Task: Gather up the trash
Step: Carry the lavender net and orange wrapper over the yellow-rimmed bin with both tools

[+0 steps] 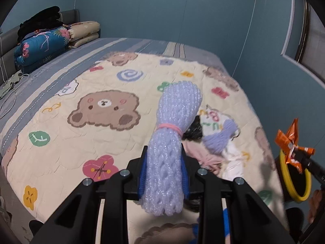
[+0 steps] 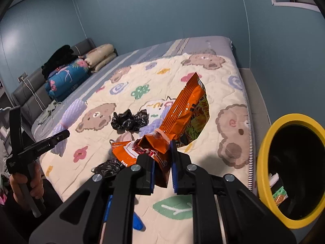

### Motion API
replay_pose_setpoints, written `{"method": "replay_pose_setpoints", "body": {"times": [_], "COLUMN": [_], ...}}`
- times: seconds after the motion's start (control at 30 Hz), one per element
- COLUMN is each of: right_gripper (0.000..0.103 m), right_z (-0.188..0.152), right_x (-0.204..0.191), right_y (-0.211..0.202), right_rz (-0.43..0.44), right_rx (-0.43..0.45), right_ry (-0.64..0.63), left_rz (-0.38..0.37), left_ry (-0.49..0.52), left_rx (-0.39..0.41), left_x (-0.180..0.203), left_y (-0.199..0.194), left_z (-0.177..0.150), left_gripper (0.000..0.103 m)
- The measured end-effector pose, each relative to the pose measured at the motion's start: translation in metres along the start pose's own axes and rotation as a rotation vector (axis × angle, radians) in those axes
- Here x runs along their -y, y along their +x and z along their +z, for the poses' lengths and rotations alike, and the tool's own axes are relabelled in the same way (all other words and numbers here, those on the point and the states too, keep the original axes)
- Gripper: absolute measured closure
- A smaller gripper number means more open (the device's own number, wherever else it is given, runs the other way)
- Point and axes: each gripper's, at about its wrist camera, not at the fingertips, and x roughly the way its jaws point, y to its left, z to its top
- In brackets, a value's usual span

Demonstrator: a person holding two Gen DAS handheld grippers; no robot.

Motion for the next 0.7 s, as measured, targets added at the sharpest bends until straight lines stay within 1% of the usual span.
{"method": "replay_pose_setpoints", "body": {"times": [0.1,0.2,0.33,0.53,0.7], "right_gripper": [0.091,0.091,0.091,0.091,0.091], "right_z": [0.003,0.005,0.009,0.012,0.011], "right_x": [0.0,0.001,0.003,0.011,0.02], "right_y": [-0.019,-0.037,-0.056,-0.083,-0.102], "right_rz": [0.002,0.004,0.008,0.015,-0.002], "right_rx": [0.029,0.058,0.088,0.136,0.165], "right_ry": [-0.004,-0.012,-0.016,-0.003,0.004], "left_rz": [-0.03,-0.047,-0.085,-0.138,-0.19], "left_ry": [-0.007,0.01,0.032,0.072,0.112], "left_rx": [0.027,0.068,0.102,0.133,0.144], "left_x": [0.007,0.018,0.035,0.065,0.092], "left_y": [-0.016,-0.033,-0.054,-0.077,-0.09], "left_z": [0.005,0.009,0.012,0.013,0.012], "left_gripper": [0.077,0.077,0.077,0.077,0.077]}}
